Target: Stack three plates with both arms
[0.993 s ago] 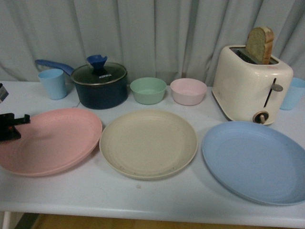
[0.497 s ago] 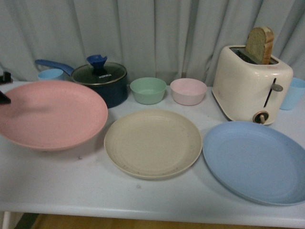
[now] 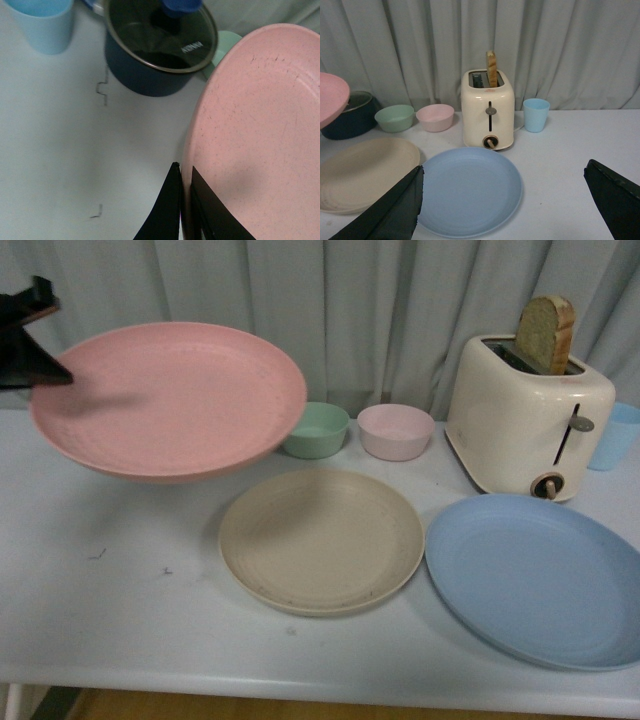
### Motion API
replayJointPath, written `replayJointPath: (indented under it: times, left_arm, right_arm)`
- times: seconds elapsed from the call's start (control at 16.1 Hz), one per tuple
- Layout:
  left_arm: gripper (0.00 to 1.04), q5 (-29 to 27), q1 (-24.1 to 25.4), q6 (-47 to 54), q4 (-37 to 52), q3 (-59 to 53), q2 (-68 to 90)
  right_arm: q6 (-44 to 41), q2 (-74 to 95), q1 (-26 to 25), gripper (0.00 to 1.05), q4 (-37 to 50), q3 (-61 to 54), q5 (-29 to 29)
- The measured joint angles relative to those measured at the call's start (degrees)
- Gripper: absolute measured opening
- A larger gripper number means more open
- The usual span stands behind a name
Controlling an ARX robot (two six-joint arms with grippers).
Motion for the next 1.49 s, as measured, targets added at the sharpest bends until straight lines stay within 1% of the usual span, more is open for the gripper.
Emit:
replayJointPath:
  times: [0.12,0.31,0.43,0.56,0.87,0.93,1.18,1.3,1.37,1.43,1.49]
  left_arm:
    - [0.03,-1.0,-4.8,-1.8,1.7,-0.5,0.8]
    - [0.03,-1.7,-10.2,-4.2,4.4,-0.9,5.8]
    - [0.03,-3.0,-11.6,-6.1,5.2,-1.1,10.3]
    - [0.03,-3.6,-12.0,-7.4,6.2,-0.9,13.3]
    - [0.03,-5.6,-13.9,-9.3,5.9,3.5,20.5]
    - [0.12,-5.6,-14.1,-9.6,5.0,4.9,21.6]
    - [0.62,-5.7,-14.2,-9.6,4.8,4.8,21.1]
    - [0.84,-4.7,-13.4,-7.3,5.8,0.9,14.8]
    - [0.95,-4.8,-12.6,-5.7,7.7,-1.6,9.7]
    - [0.99,-4.9,-11.6,-3.3,12.8,-5.4,2.8]
    - [0.97,-7.4,-10.8,-2.5,17.8,-9.4,-3.7]
  right_arm:
    - [0.0,0.0,0.0,0.98,0.0,0.0,0.0]
    - [0.0,0.0,0.0,0.98,0.0,0.0,0.0]
    - [0.0,0.0,0.0,0.98,0.0,0.0,0.0]
    - [0.0,0.0,0.0,0.98,0.0,0.0,0.0]
    - [0.0,0.0,0.0,0.98,0.0,0.0,0.0]
    - [0.0,0.0,0.0,0.98,0.0,0.0,0.0]
    - [0.0,0.0,0.0,0.98,0.0,0.0,0.0]
    - [0.0,0.0,0.0,0.98,0.0,0.0,0.0]
    - [0.0,0.0,0.0,0.98,0.0,0.0,0.0]
    - [0.0,0.0,0.0,0.98,0.0,0.0,0.0]
    - [0.0,0.0,0.0,0.98,0.0,0.0,0.0]
